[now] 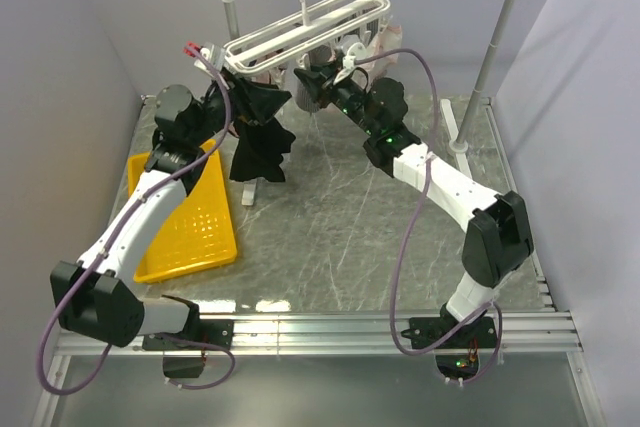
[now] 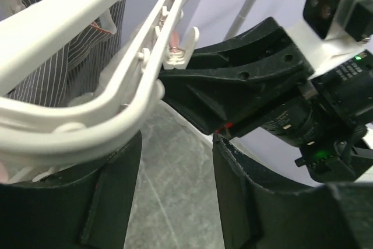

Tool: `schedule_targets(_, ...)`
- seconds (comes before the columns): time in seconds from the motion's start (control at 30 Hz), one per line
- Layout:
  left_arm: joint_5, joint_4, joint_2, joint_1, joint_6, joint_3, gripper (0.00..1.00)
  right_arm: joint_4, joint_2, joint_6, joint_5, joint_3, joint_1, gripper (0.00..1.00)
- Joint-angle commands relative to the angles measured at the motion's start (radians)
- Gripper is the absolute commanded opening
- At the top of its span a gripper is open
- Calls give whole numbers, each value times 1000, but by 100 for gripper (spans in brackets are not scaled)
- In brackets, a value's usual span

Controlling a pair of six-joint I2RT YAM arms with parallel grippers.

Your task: Clip the underwear to the hanger

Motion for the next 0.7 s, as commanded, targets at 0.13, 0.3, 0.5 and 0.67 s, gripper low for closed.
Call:
schedule_targets(0.13, -57, -146, -141, -2, -96, 37, 61, -224, -109, -76, 71, 71, 11, 0)
schedule_targets(0.3, -2, -183, -170, -8, -116, 66, 66, -374, -117, -105, 114, 91, 34, 0)
schedule_targets(0.5, -63, -150, -123, -109, -151, 87, 66, -501, -87, -84, 170, 161, 80, 0)
schedule_targets(0.67, -198, -163, -37, -135, -211, 126, 66, -535, -89, -61, 183, 172, 92, 0)
